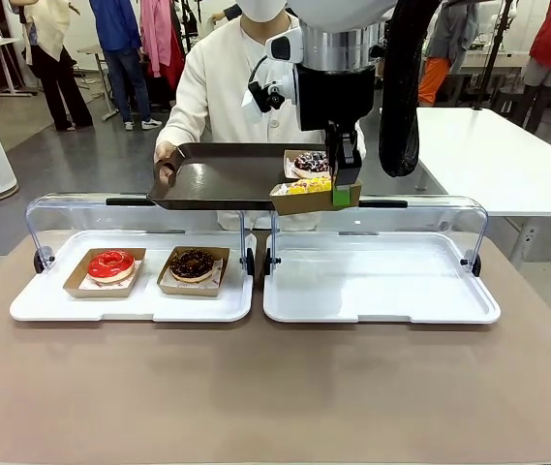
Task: Provide the desired donut to the person.
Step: Place the picked Paper togo box onto the Handle tray extended by the person.
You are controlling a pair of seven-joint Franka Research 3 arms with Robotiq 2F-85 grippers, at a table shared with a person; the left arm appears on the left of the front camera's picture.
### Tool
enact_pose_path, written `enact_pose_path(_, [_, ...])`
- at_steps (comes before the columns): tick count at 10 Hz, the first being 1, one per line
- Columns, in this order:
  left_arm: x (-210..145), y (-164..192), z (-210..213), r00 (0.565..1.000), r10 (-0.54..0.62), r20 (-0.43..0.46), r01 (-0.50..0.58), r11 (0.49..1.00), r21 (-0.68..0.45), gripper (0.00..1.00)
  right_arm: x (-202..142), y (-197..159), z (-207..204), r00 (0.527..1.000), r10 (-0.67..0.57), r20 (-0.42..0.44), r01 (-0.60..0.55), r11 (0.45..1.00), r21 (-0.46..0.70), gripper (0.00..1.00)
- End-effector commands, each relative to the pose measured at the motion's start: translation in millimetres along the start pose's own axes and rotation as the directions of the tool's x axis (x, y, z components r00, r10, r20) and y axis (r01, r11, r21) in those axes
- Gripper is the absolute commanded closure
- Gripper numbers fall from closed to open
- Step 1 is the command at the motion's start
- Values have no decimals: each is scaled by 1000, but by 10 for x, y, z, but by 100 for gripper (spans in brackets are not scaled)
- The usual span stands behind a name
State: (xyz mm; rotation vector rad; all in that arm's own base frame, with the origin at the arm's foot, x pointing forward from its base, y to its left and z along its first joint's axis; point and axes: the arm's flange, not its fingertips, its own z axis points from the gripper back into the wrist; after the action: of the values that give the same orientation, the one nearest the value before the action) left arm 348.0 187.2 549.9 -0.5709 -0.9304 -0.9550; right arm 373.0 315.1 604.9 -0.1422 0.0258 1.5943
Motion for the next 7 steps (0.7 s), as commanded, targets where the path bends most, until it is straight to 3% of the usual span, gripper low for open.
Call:
enact_pose_path(1, [14, 5, -2, 1000, -1, 5, 1, 1000, 3, 0, 192, 214, 346, 998, 53, -32, -57, 991, -121, 99])
enact_pose_path(4, [14, 5, -2, 1000, -1, 5, 1, 1000, 3, 0, 454, 14, 889, 1000, 14, -5, -15, 949, -316, 99])
enact_pose_path(5, [14, 5, -2, 1000, -1, 5, 1, 1000, 3, 0, 528, -155, 910, 1000, 0, 30, 11, 934, -358, 99])
enact_pose_path(7, [14, 5, -2, 1000, -1, 5, 1, 1000, 3, 0, 627, -612, 698, 993, -30, 116, 67, 943, -325, 99])
